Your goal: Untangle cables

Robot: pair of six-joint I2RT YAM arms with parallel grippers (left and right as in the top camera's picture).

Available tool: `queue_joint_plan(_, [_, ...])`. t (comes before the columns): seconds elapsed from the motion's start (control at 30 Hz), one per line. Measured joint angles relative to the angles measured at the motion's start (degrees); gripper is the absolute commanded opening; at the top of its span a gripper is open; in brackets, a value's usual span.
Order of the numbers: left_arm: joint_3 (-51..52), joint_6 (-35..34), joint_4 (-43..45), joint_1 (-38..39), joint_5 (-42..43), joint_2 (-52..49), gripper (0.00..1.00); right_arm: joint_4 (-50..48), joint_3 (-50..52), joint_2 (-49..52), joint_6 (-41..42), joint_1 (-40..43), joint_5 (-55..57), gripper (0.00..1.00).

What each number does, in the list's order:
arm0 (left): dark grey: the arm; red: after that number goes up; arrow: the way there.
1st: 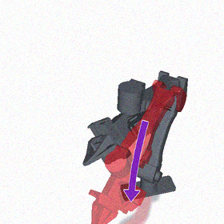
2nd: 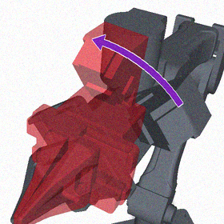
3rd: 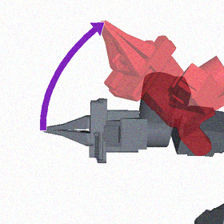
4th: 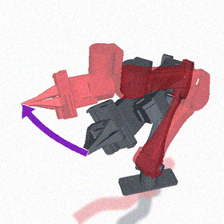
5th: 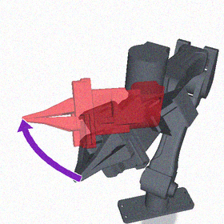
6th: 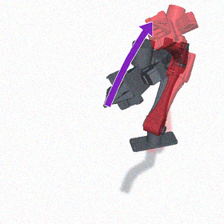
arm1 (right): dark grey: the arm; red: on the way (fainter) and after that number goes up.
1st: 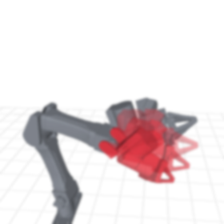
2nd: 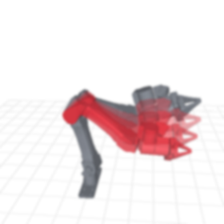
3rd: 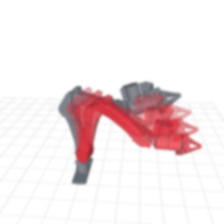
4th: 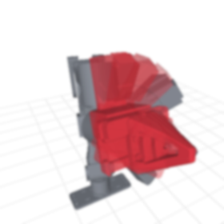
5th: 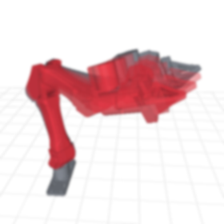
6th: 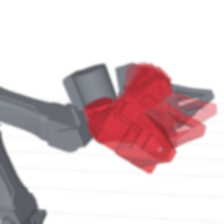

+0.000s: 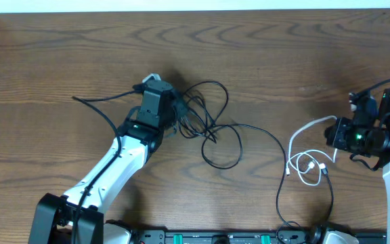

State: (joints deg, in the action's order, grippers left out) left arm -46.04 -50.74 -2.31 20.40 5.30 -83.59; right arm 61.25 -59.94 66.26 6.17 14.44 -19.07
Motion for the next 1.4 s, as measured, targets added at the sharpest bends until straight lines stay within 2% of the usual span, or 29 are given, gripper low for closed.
queue_joint_plan(0.07, [0.0,0.0,-2.1,0.0,0.5,0.0,0.08,-1.2,0.0,0.0,2.7,0.0,2.3,0.01])
queue_joint_plan(0.2, [0.0,0.0,-3.8,0.0,1.6,0.0,0.08,-2.9,0.0,0.0,5.5,0.0,4.5,0.01])
queue_joint_plan(0.43, [0.0,0.0,-4.8,2.0,8.3,0.0,0.08,-3.2,0.0,0.0,7.2,0.0,5.7,0.01])
queue_joint_plan(0.7, [0.0,1.3,-10.8,12.2,7.8,-1.0,0.08,-5.1,0.0,0.0,7.5,0.0,5.9,0.02])
queue_joint_plan(0.93, [0.0,1.3,-11.1,20.9,4.6,-5.8,0.08,-16.5,-0.9,0.1,7.6,0.0,8.9,0.01])
queue_joint_plan(1.07, [0.0,1.3,-11.2,23.8,3.4,-8.2,0.08,-17.1,-8.1,1.9,7.7,0.5,11.5,0.01])
queue_joint_plan(1.23, [0.0,1.3,-11.2,25.2,3.1,-10.4,0.08,-17.2,-22.8,7.4,6.1,4.0,14.4,0.01])
queue_joint_plan(1.4, [0.0,1.3,-11.4,25.2,2.9,-11.9,0.09,-23.8,-30.3,13.6,5.0,7.2,19.6,0.01])
